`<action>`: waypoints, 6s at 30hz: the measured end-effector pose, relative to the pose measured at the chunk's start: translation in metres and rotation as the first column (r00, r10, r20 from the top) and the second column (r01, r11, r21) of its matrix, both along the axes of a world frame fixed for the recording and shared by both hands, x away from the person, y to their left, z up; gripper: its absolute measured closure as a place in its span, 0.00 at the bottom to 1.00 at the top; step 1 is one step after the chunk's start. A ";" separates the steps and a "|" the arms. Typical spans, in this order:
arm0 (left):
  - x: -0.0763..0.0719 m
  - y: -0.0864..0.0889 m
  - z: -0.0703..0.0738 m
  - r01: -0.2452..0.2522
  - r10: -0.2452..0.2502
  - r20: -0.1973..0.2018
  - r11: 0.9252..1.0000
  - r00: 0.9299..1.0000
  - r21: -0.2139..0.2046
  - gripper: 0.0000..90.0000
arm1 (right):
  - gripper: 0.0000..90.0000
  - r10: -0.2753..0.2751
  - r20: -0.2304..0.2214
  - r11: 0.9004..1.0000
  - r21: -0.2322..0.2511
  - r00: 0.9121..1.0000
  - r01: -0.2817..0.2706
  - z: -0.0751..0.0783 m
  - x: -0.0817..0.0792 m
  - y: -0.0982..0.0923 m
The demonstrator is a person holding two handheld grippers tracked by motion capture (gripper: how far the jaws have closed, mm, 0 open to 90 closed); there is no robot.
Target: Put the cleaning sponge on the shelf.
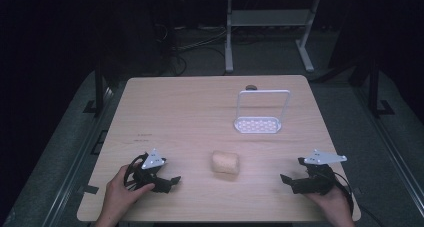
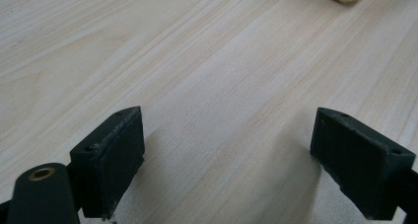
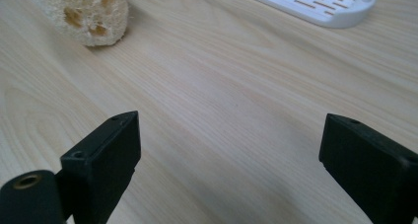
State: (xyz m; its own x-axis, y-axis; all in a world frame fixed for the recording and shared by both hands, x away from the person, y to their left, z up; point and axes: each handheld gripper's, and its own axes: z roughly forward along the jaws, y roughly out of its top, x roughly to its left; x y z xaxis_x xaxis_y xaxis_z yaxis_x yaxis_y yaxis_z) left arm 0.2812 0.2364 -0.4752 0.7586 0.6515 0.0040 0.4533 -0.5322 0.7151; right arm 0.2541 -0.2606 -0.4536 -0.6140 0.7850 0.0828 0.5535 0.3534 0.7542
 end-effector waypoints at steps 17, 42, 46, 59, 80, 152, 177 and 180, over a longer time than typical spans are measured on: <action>0.000 0.000 0.000 0.000 0.000 0.000 1.000 1.000 0.000 0.14 | 0.10 0.073 -0.001 0.997 -0.001 0.997 -0.073 0.007 0.006 0.019; 0.000 0.000 0.000 0.000 0.000 0.000 1.000 1.000 0.000 0.14 | 0.10 0.176 0.016 0.984 -0.009 0.984 -0.176 0.014 0.021 0.049; 0.000 0.000 0.000 0.000 0.000 0.000 1.000 1.000 0.000 0.14 | 0.10 0.197 0.021 0.980 -0.009 0.980 -0.196 0.016 0.024 0.056; 0.000 0.000 0.000 0.000 0.000 0.000 1.000 1.000 0.000 0.14 | 0.10 0.248 0.021 0.969 -0.004 0.968 -0.248 0.019 0.033 0.072; 0.000 0.000 0.000 0.000 0.000 0.000 1.000 1.000 0.001 0.14 | 0.10 0.334 0.031 0.942 0.000 0.942 -0.334 0.027 0.042 0.100; 0.000 0.000 0.000 0.000 0.000 0.000 1.000 1.000 0.000 0.14 | 0.15 0.530 -0.072 0.841 -0.079 0.845 -0.535 -0.006 0.080 0.177; 0.000 0.000 0.000 0.001 -0.001 0.001 1.000 1.000 0.002 0.14 | 0.30 0.538 -0.066 0.836 -0.086 0.840 -0.542 0.000 0.075 0.173; 0.000 0.000 0.000 0.001 -0.001 0.002 1.000 1.000 0.002 0.14 | 0.30 0.536 -0.066 0.837 -0.083 0.841 -0.540 0.002 0.074 0.173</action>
